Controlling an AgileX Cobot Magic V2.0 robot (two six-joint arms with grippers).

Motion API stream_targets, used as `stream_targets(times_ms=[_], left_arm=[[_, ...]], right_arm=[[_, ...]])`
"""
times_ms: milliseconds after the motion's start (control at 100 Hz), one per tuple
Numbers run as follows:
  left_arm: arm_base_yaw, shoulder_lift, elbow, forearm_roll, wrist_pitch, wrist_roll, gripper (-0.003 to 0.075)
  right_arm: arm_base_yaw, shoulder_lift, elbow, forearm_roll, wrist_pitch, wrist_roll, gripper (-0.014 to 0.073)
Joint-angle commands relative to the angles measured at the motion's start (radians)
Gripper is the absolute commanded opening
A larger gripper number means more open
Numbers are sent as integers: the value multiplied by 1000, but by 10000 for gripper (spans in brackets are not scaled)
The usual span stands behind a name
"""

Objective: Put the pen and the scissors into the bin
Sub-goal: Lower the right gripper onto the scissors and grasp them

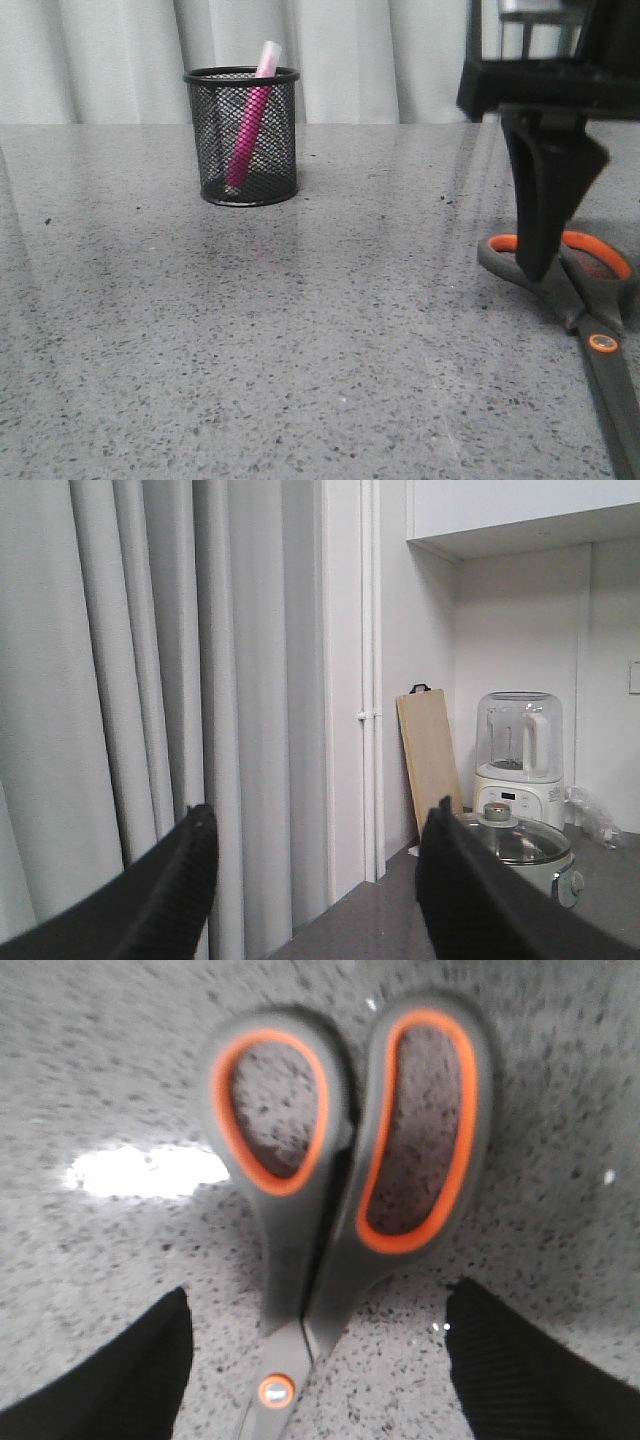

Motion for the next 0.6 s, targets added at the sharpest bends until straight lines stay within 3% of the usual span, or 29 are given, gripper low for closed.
stream_targets(times_ms=[0,420,510,590], left_arm=[[-10,-22,-24,-41,13,-12,410],[-57,-22,-24,-41,9,-12,410],[-57,-22,-24,-41,9,-12,410],[-57,-22,-24,-41,9,-12,410]], right_arm=[[2,-18,0,-12,-41,42,480],[2,6,98,1,-151,122,459],[2,22,103,3,-156,131,407],[2,40,103,14,-151,131,302]])
